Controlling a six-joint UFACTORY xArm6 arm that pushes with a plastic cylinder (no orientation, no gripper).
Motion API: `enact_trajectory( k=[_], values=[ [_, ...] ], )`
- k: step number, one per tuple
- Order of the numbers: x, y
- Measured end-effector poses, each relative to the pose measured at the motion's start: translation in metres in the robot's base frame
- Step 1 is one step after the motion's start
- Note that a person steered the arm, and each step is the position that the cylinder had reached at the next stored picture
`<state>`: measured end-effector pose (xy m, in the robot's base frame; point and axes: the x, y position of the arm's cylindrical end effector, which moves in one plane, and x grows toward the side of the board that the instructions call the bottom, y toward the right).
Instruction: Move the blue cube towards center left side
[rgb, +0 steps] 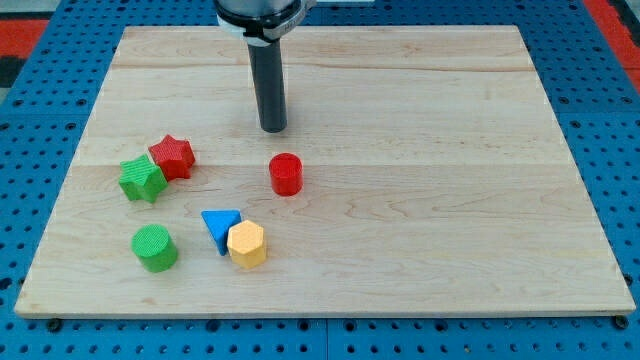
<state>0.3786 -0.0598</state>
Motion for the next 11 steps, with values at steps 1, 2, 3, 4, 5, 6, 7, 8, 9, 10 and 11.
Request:
enact_trajectory(
  k=[1,2,3,4,5,6,7,8,9,10,11],
  values=[
    [0.0,0.001],
    [0.013,0.012],
    [0.018,0.015],
    [-0.001,0.047],
    [-0.017,0.06],
    [-0.031,0.01],
    [-0.035,-0.052],
    [-0.046,-0.091],
    [-0.028,-0.096],
    [-0.01,-0.11],
    [-0.005,-0.132]
  ],
)
